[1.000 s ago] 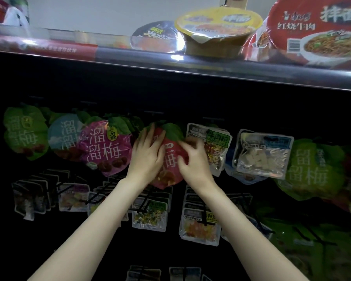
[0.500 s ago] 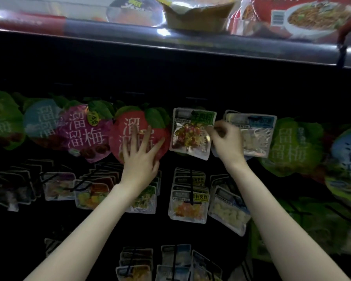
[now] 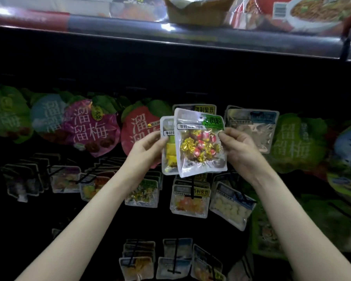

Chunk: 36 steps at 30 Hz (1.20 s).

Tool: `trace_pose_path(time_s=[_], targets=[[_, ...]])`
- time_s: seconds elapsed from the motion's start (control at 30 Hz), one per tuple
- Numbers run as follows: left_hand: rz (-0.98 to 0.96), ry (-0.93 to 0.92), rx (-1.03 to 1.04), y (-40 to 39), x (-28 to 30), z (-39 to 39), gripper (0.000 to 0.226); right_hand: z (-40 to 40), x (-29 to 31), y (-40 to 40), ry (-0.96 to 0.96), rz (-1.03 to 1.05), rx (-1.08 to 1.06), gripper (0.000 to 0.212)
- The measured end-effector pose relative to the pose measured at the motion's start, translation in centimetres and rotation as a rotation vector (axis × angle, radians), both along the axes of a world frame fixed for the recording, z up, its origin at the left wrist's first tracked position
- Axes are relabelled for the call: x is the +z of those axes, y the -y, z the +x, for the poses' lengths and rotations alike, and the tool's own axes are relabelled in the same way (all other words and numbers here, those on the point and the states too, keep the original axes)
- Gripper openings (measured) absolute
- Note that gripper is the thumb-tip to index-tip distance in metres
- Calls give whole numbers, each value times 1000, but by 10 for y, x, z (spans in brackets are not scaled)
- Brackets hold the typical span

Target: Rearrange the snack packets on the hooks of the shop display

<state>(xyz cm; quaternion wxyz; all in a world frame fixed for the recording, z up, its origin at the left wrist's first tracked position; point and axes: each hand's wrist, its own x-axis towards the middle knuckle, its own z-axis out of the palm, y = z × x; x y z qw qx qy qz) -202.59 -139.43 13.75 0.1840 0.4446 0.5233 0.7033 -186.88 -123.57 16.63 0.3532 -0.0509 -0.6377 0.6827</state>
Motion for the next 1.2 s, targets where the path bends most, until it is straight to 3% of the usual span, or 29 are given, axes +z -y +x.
trace_pose_path(time_s=[0.1, 0.27, 0.33, 0.53, 0.7, 0.8, 0.87, 0.93, 1.0, 1.03, 1.2], targets=[[-74, -4, 36, 2, -9, 3, 18, -9, -25, -4, 81, -113, 22, 8], [-176, 105, 79, 13, -24, -4, 17, -11, -46, -17, -90, -427, -68, 14], [-228, 99, 81, 22, -35, -7, 21, -5, -53, -24, -105, -436, -95, 21], [-411, 96, 150, 47, -89, -13, 24, 3, -78, -13, 71, -122, -160, 38], [-559, 160, 192, 69, -141, -15, 17, 0, -117, -6, 329, 685, -289, 47], [-595, 154, 132, 81, -153, -14, 19, -2, -133, 5, 285, 918, -368, 37], [-601, 185, 109, 87, -156, -15, 33, -4, -145, 18, 270, 1066, -363, 34], [-570, 247, 108, 91, -159, -17, 37, -8, -158, 34, 315, 1083, -232, 39], [-501, 335, 176, 92, -162, -19, 20, -15, -165, 52, 411, 953, -78, 52], [-467, 376, 225, 93, -163, -21, 22, -22, -168, 59, 432, 880, -37, 55], [-282, 515, 302, 101, -160, -41, 17, -76, -179, 92, 413, 708, -95, 26]])
